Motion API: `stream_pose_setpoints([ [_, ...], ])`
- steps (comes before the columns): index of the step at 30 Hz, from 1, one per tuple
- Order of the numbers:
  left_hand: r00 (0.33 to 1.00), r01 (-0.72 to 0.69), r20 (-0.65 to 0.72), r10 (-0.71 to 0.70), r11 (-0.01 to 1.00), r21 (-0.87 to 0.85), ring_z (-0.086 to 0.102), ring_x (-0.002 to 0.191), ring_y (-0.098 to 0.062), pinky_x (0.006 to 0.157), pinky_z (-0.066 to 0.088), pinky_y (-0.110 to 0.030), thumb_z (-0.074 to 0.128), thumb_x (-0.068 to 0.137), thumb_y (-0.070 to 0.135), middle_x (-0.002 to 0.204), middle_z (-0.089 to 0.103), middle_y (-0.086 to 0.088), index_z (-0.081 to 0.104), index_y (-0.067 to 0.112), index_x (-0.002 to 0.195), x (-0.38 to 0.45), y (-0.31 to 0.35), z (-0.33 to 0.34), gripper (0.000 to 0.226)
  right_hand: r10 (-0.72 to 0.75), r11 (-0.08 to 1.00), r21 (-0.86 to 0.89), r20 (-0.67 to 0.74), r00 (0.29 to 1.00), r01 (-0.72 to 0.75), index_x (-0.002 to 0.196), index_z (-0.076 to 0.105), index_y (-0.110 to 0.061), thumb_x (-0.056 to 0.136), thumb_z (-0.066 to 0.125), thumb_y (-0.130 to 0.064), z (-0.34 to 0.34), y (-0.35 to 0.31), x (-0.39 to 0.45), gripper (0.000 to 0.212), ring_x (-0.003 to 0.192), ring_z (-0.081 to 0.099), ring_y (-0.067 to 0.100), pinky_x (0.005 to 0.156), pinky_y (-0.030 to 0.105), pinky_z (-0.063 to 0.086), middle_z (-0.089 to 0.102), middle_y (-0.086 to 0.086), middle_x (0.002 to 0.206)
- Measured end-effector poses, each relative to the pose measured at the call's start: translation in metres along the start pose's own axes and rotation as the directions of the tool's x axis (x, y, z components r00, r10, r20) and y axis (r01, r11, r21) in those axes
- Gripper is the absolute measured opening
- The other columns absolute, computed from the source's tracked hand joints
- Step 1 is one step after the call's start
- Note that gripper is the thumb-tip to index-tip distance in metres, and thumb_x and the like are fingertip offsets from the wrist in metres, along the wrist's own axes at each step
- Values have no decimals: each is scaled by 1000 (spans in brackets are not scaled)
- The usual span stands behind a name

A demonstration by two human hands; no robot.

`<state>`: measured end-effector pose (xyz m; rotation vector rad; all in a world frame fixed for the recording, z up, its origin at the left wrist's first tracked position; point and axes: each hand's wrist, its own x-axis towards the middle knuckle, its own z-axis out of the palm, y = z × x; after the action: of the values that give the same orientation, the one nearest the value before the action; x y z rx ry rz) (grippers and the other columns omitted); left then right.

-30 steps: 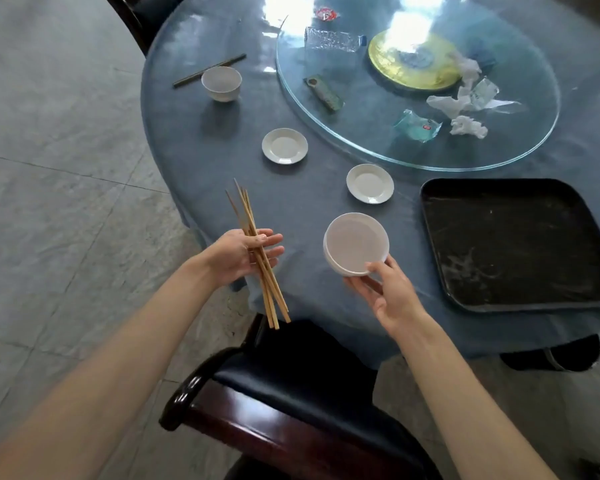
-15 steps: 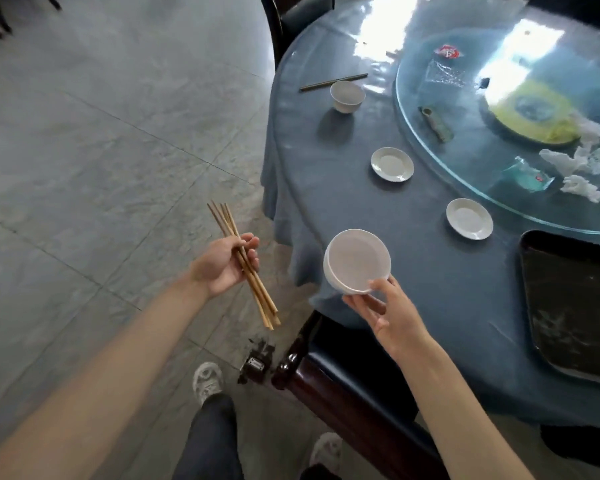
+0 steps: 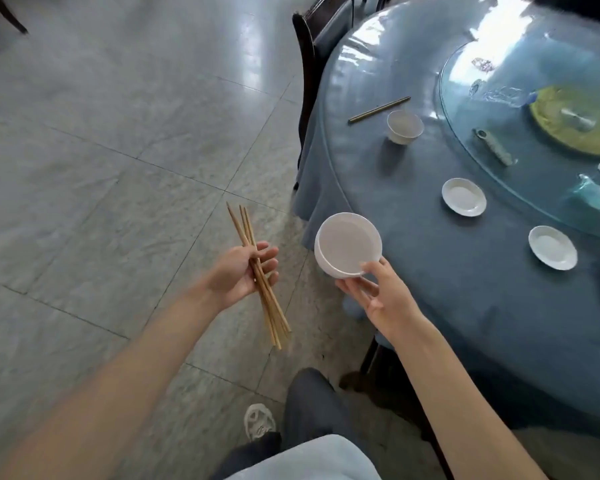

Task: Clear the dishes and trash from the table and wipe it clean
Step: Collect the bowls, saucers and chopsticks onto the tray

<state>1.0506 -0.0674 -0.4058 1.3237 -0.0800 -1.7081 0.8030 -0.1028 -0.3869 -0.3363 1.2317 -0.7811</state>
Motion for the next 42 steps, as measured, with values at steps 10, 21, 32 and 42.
stream_pose_setpoints([
  [10, 996, 10, 83, -30, 974, 228, 62, 76, -18, 68, 57, -37, 41, 102, 5, 105, 60, -11, 48, 5, 134, 117, 150, -12, 33, -27, 994, 103, -83, 996, 36, 128, 68, -24, 97, 59, -8, 101, -35, 117, 35, 119, 68, 35, 78, 31, 64, 67, 10, 132],
  [21, 973, 20, 180, -141, 835, 549, 63, 77, -16, 73, 57, -35, 46, 102, 10, 104, 64, -9, 55, 8, 128, 263, 307, 103, 27, -141, 931, 298, -239, 961, 211, 133, 62, -15, 100, 57, -5, 149, -145, 212, 35, 120, 66, 35, 83, 40, 64, 65, 16, 131],
  [32, 962, -109, 229, -151, 557, 824, 48, 56, -11, 48, 38, -22, 53, 98, 5, 84, 64, -4, 63, 9, 112, 427, 335, 285, 18, -192, 822, 368, -539, 820, 435, 132, 62, -13, 96, 55, -2, 101, -268, 298, 38, 114, 68, 44, 65, 26, 62, 67, 17, 123],
  [42, 952, -305, 305, 7, 5, 952, 58, 71, -17, 61, 47, -29, 73, 74, 25, 79, 65, 0, 62, 13, 89, 547, 307, 360, 23, -51, 930, 249, -640, 767, 269, 139, 61, -22, 95, 59, -4, 63, -307, 371, 48, 98, 77, 23, 98, 42, 59, 70, 8, 130],
])
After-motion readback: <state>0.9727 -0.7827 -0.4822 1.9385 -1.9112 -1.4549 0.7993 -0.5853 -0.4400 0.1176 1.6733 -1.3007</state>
